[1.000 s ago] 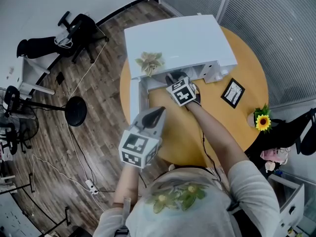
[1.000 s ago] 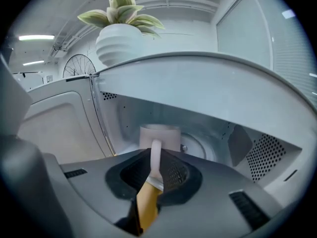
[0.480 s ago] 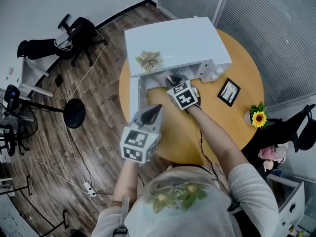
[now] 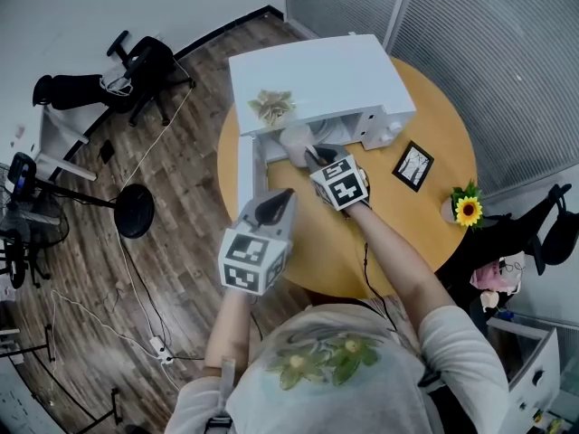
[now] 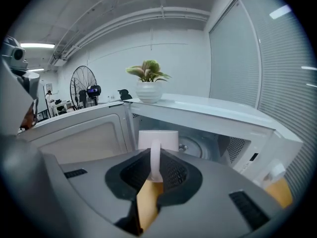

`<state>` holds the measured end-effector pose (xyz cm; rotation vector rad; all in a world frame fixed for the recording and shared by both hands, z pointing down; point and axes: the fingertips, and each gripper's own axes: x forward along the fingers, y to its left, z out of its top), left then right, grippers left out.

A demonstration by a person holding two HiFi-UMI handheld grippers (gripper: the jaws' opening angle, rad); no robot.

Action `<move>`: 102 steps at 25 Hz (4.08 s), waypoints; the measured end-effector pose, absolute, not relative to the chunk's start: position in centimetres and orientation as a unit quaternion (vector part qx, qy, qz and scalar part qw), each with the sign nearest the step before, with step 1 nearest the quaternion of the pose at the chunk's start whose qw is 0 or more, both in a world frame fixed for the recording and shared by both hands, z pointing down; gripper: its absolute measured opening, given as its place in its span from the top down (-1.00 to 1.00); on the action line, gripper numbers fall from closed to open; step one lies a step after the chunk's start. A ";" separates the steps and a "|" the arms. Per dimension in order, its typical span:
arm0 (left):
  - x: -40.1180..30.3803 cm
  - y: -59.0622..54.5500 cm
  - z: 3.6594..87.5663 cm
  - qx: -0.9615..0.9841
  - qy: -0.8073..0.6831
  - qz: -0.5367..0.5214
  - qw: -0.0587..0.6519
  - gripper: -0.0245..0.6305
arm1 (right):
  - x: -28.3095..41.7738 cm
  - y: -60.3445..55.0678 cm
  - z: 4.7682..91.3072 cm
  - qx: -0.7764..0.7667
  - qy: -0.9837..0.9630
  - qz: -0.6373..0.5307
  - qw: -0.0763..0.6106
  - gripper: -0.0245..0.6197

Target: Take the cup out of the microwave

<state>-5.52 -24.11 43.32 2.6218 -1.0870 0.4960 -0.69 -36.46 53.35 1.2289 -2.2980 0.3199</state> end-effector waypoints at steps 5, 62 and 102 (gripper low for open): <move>-5.5 -22.9 42.6 0.905 -0.371 0.166 0.123 0.92 | 0.0 -34.4 52.1 0.457 -0.846 0.120 0.247 0.74; -3.2 -11.3 41.6 0.913 -0.352 0.168 0.119 0.92 | 4.5 -11.4 41.5 0.485 -0.862 0.119 0.084 0.75; -2.4 -9.7 46.2 0.896 -0.350 0.199 0.186 0.92 | 4.5 -10.9 49.6 0.465 -0.853 0.187 0.144 0.76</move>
